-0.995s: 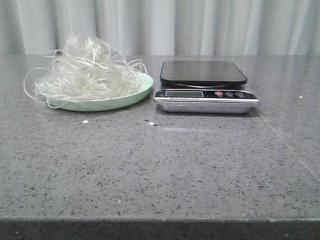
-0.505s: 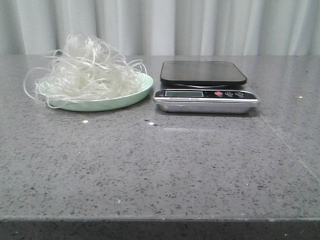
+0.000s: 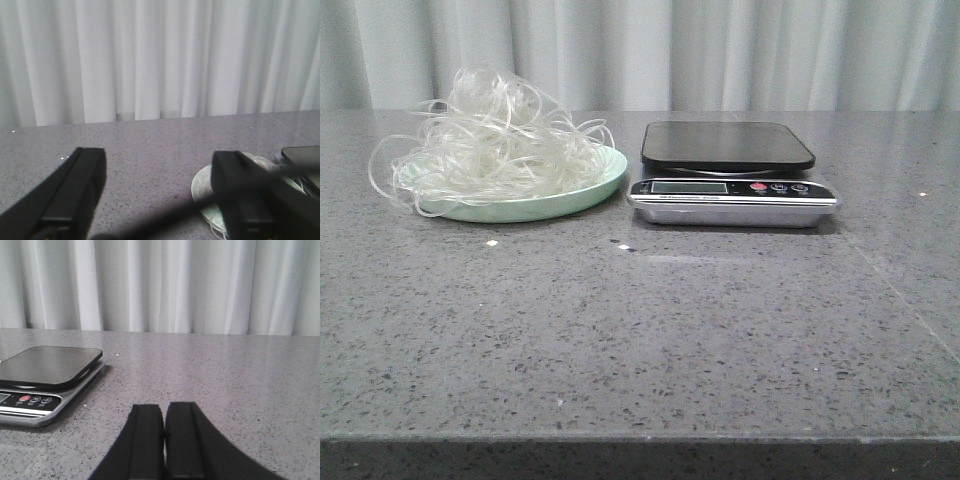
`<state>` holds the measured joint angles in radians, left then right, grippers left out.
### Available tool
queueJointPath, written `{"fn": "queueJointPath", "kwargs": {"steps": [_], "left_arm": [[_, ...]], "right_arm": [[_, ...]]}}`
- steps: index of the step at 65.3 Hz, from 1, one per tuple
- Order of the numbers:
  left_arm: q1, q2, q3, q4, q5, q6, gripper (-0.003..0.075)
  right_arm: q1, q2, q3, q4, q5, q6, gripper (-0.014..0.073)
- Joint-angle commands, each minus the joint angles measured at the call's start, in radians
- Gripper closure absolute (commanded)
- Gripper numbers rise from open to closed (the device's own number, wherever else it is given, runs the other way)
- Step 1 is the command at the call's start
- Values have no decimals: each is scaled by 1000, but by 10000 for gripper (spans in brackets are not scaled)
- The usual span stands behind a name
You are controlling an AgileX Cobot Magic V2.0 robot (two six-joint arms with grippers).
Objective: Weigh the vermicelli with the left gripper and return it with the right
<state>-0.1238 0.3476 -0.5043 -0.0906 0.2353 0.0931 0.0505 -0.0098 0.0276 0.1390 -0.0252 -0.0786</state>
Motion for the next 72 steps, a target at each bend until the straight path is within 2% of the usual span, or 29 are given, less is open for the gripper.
{"fn": "queueJointPath", "kwargs": {"steps": [1, 17, 26, 50, 62, 72], "left_arm": [[-42, 43, -56, -4, -56, -4, 83], [-227, 314, -258, 24, 26, 1, 80], [-281, 527, -412, 51, 92, 6, 80], [-283, 1013, -812, 41, 369, 6, 80], [-283, 1174, -942, 0, 510, 6, 80], [-283, 1254, -993, -39, 554, 6, 80]], "right_arm": [[2, -17, -8, -11, -82, -2, 407], [2, -17, -8, -11, -82, -2, 407], [2, -17, -8, -11, -82, -2, 407], [2, -17, -8, -11, -82, -2, 407], [2, -17, -8, -11, -82, -2, 407], [2, -17, -8, -11, -82, -2, 407]]}}
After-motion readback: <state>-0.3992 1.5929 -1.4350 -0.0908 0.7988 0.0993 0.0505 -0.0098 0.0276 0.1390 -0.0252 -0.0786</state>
